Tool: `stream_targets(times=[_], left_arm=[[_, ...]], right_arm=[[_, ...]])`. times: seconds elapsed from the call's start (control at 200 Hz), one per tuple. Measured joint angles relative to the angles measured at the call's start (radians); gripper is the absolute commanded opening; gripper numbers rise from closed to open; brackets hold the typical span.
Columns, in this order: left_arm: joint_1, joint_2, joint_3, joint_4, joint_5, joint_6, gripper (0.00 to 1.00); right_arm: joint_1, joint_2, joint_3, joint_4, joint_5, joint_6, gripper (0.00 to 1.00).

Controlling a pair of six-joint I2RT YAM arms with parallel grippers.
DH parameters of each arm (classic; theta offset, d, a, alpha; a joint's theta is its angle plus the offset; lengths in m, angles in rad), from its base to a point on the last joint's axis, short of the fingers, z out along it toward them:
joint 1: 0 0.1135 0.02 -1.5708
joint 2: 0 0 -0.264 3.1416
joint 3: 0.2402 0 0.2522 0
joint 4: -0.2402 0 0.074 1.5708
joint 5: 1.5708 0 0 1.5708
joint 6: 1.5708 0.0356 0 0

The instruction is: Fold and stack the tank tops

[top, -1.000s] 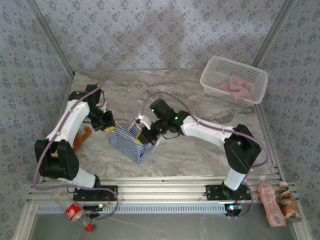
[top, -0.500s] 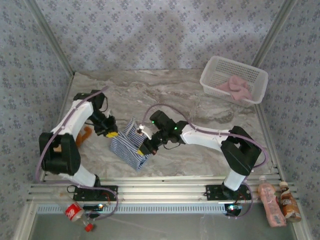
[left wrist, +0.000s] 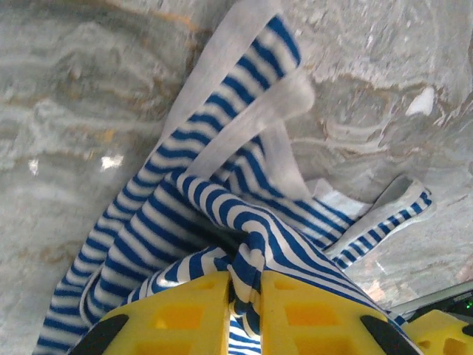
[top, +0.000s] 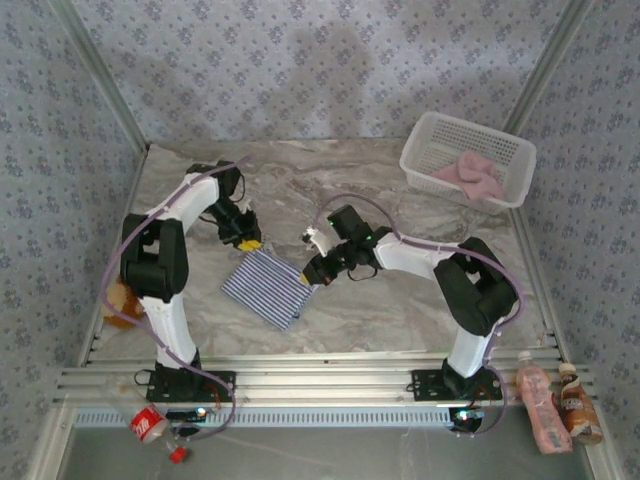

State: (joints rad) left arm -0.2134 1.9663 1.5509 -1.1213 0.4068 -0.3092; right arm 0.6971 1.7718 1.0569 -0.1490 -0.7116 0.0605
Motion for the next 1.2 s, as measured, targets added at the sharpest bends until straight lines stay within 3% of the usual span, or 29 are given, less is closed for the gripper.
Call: stream_targets(times=[0.36,0.525,0.63,0.795,0.994,1.199], left_arm=[[-0.023,0.130,0.123,0.023,0.001,-0.001,0.16],[-0.023,0.142,0.142,0.058,-0.013,-0.018,0.22],[-0.023,0.143,0.143,0.096,-0.039,-0.039,0.33],[-0.023,0.134,0.139,0.140,-0.109,-0.055,0.42],[-0.023,-0.029,0.023,0.150,-0.178,-0.060,0.48],[-0.023,-0.251,-0.148,0.131,-0.183,-0.066,0.49]], right_arm=[[-0.063,0.046,-0.020,0.067,0.064,0.002,0.12],[-0.078,0.096,-0.019,0.102,0.116,0.010,0.21],[-0.080,0.106,-0.019,0.122,0.177,0.014,0.27],[-0.077,0.101,-0.019,0.169,0.317,0.010,0.30],[-0.075,0.025,-0.019,0.171,0.447,-0.014,0.32],[-0.022,-0.139,-0.071,0.175,0.433,-0.036,0.40]])
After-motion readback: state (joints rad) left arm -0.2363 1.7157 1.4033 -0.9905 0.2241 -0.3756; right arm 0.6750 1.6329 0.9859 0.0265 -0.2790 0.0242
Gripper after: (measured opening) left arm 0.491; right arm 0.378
